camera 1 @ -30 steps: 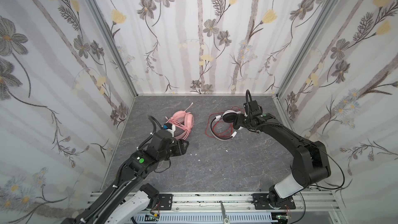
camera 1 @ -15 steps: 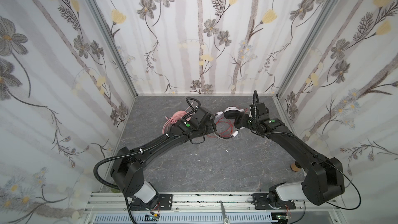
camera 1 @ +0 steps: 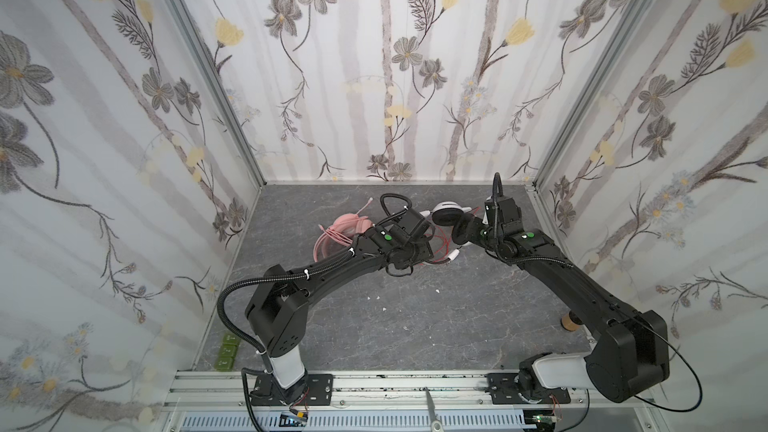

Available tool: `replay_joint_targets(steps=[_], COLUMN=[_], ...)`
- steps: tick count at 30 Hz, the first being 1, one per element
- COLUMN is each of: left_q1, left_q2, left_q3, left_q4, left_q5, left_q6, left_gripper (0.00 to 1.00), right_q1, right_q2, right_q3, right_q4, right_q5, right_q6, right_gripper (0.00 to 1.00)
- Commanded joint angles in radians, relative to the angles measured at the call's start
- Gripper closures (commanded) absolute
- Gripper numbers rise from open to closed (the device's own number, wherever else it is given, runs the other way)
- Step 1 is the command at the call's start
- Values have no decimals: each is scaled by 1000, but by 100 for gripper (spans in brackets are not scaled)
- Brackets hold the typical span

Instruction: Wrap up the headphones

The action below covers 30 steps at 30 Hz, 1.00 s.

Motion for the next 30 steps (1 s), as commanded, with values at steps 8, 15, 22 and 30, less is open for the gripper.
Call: replay_joint_targets(steps=[8, 15, 22, 30], left_q1=[2, 8, 47, 100], left_q2=[6, -16, -135, -428], left_q3=[6, 7, -89, -300], left_q4=[-3, -10, -44, -109], left_q5=[-35, -38, -79, -167], left_q6=[-39, -19, 39, 177], left_gripper=[60, 100, 100, 100], right_q1=[1, 1, -74, -175], right_q2=[-11, -45, -248, -431], right_q3=[-6, -34, -148, -137], right_q4=[92, 125, 303, 361], right_q5=[-23, -83, -345, -464], right_q6=[34, 17, -133, -197], right_gripper=[67, 54, 28, 27])
